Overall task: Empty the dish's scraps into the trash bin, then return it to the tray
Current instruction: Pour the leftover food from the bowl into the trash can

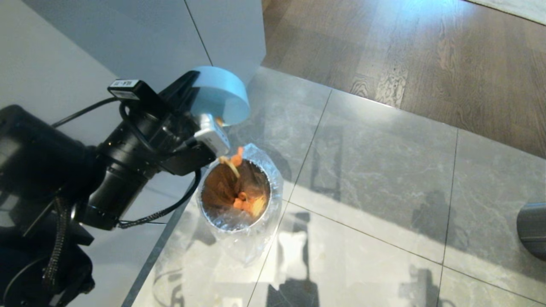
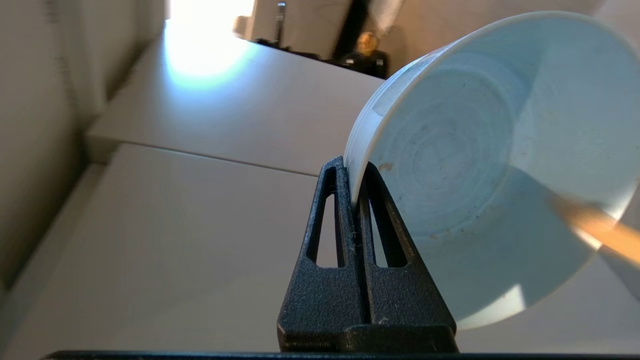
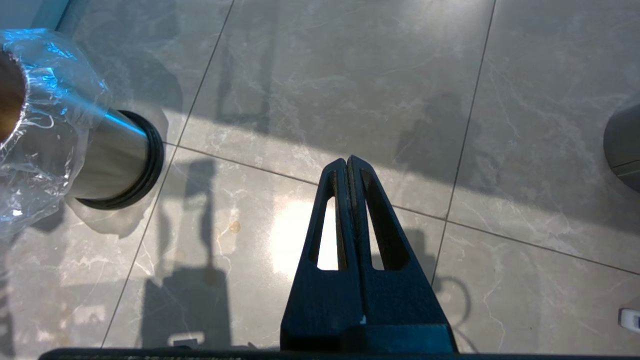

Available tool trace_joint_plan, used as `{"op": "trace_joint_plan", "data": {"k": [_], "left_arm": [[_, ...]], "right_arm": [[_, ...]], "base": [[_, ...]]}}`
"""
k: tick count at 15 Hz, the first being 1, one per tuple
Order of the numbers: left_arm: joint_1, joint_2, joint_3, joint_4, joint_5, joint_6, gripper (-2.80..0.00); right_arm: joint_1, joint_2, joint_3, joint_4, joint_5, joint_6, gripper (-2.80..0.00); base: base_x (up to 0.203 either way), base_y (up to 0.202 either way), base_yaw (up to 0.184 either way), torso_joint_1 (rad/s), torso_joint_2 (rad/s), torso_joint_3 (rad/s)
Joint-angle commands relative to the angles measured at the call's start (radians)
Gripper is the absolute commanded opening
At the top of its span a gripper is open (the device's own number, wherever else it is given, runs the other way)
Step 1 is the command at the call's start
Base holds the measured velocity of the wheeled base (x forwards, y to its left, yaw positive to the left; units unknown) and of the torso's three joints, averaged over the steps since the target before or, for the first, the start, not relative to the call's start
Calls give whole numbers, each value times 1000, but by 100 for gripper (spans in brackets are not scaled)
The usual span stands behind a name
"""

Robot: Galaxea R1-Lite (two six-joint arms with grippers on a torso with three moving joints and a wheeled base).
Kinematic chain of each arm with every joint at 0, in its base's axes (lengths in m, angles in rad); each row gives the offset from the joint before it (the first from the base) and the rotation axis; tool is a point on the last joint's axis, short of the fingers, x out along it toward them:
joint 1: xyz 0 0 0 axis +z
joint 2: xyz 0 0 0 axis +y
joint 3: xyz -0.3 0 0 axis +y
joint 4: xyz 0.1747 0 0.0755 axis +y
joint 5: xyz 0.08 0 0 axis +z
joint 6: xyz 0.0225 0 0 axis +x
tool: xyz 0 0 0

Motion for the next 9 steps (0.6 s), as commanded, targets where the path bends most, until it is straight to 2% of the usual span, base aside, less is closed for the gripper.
{"op": "trace_joint_plan", "data": {"k": [1, 9], "left_arm": [[0, 11, 16, -47, -7, 11, -280], [1, 9, 30, -47, -11, 5, -280]], "right_arm": [[0, 0, -1, 0, 0, 1, -280], [0, 0, 0, 0, 0, 1, -280]], "base": [[0, 0, 0, 0, 0, 0], [0, 0, 0, 0, 0, 0]]}}
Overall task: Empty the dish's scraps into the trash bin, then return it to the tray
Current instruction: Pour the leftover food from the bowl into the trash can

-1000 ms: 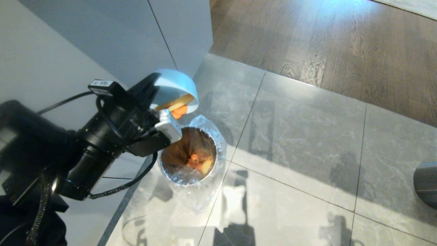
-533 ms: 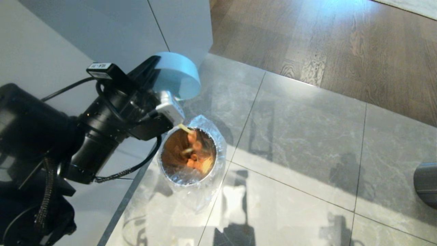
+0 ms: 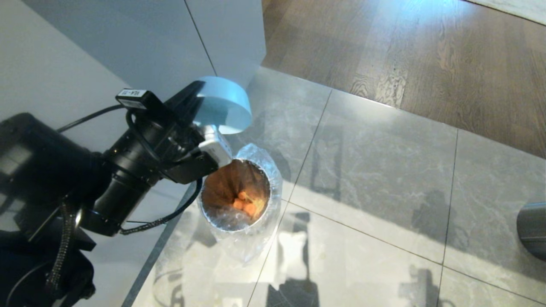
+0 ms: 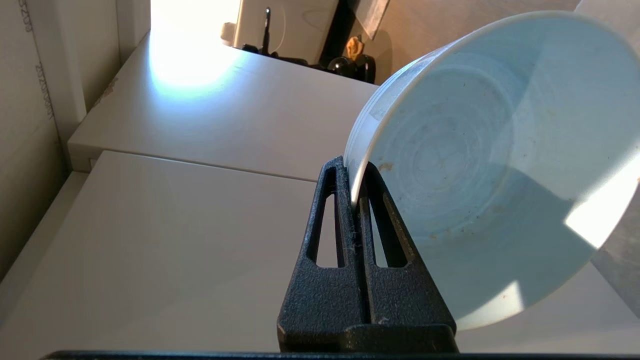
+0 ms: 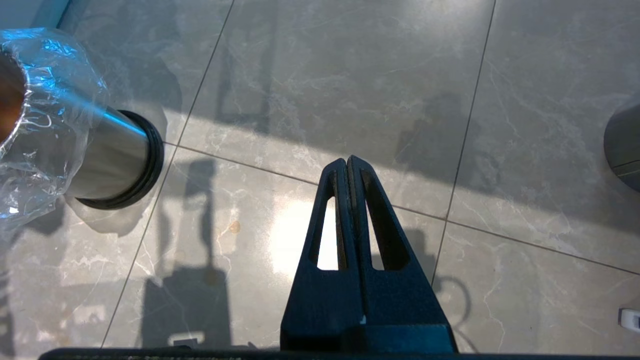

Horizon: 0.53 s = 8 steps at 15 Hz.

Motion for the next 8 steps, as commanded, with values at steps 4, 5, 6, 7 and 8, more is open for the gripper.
{"op": "trace_joint_plan", "data": {"k": [4, 5, 6, 7, 8], "left_arm": [[-2, 0, 0, -48, 2, 5, -280], [-1, -3, -12, -48, 3, 1, -280], [-1, -2, 8, -48, 3, -1, -280], [0, -4, 44, -48, 6, -5, -280], [0, -10, 45, -48, 13, -20, -280]], "right_arm": [[0, 0, -1, -1, 0, 1, -280], [0, 0, 0, -1, 0, 1, -280], [0, 0, 0, -1, 0, 1, -280], [0, 0, 0, -1, 0, 0, -280], [0, 0, 0, -1, 0, 0, -280]], "base": [[0, 0, 0, 0, 0, 0], [0, 0, 0, 0, 0, 0], [0, 0, 0, 0, 0, 0], [0, 0, 0, 0, 0, 0], [0, 0, 0, 0, 0, 0]]}}
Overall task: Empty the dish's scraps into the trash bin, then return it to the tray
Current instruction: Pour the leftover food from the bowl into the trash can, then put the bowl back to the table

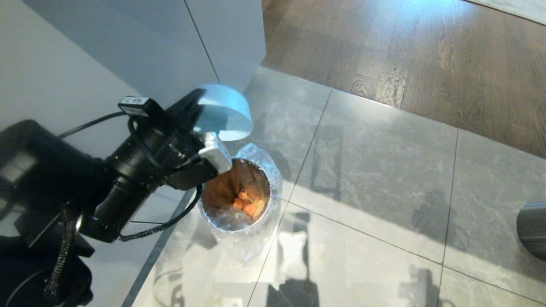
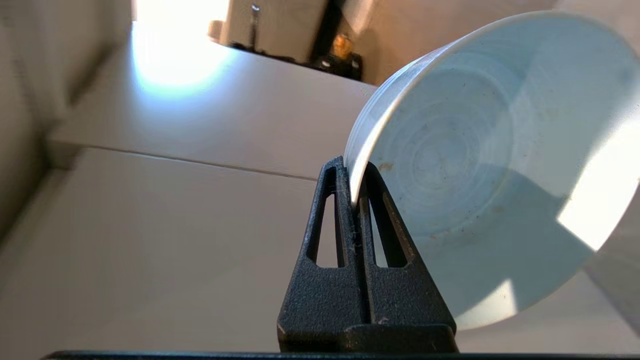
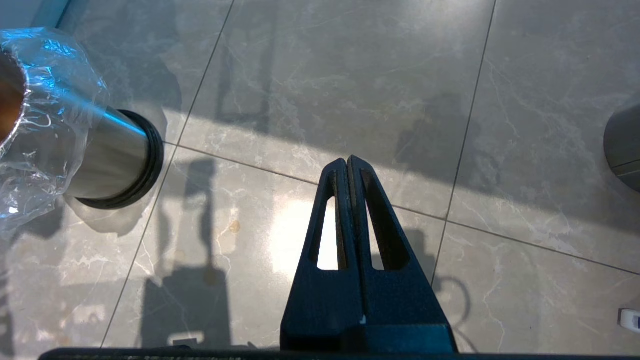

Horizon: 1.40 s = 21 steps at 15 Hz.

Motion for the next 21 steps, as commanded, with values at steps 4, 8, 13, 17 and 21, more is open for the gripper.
{"op": "trace_joint_plan", "data": {"k": [4, 8, 13, 17, 21], "left_arm": [[1, -16, 40, -49, 11, -1, -280], [2, -85, 86, -49, 57, -47, -280], [2, -208, 209, -49, 144, -87, -280], [-1, -289, 262, 78, 179, -171, -280], [-48, -343, 259, 355, 180, -477, -280]], "right_arm": [[0, 0, 1, -1, -1, 1, -280], [0, 0, 1, -1, -1, 2, -280], [0, 0, -1, -1, -1, 1, -280], [0, 0, 1, -1, -1, 2, -280], [0, 0, 0, -1, -1, 1, -280]], "base": [[0, 0, 0, 0, 0, 0], [0, 0, 0, 0, 0, 0], [0, 0, 0, 0, 0, 0], [0, 0, 0, 0, 0, 0], [0, 0, 0, 0, 0, 0]]}}
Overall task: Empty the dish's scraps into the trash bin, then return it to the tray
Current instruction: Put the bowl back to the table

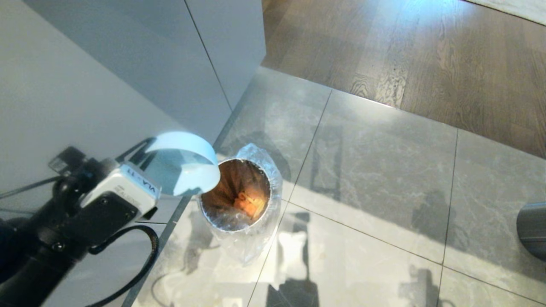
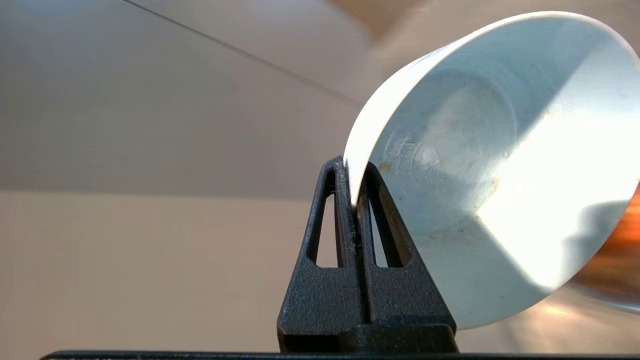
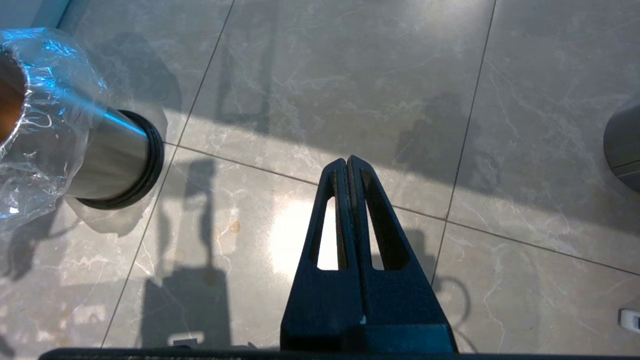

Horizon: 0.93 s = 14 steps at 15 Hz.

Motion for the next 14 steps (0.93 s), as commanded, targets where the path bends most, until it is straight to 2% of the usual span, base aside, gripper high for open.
{"op": "trace_joint_plan", "data": {"k": [1, 2, 4, 6, 10, 13, 14], "left_arm": [[-51, -45, -6, 146, 0, -168, -280], [-66, -60, -8, 196, -1, -220, -280], [-63, -79, 2, 212, -1, -266, -280], [-61, -99, 23, 224, 0, -350, -280], [-55, -203, 30, 393, -2, -484, -280], [-1, -289, 33, 528, -9, -569, -280], [27, -311, 34, 553, -35, -587, -280]], "right_arm": [[0, 0, 0, 0, -1, 0, -280], [0, 0, -1, 0, -1, 1, -280], [0, 0, 1, 0, -1, 1, -280], [0, 0, 1, 0, -1, 1, -280], [0, 0, -1, 0, -1, 0, -280], [0, 0, 1, 0, -1, 1, -280], [0, 0, -1, 0, -1, 1, -280]], "base": [[0, 0, 0, 0, 0, 0], [0, 0, 0, 0, 0, 0], [0, 0, 0, 0, 0, 0], [0, 0, 0, 0, 0, 0], [0, 0, 0, 0, 0, 0], [0, 0, 0, 0, 0, 0], [0, 0, 0, 0, 0, 0]]}}
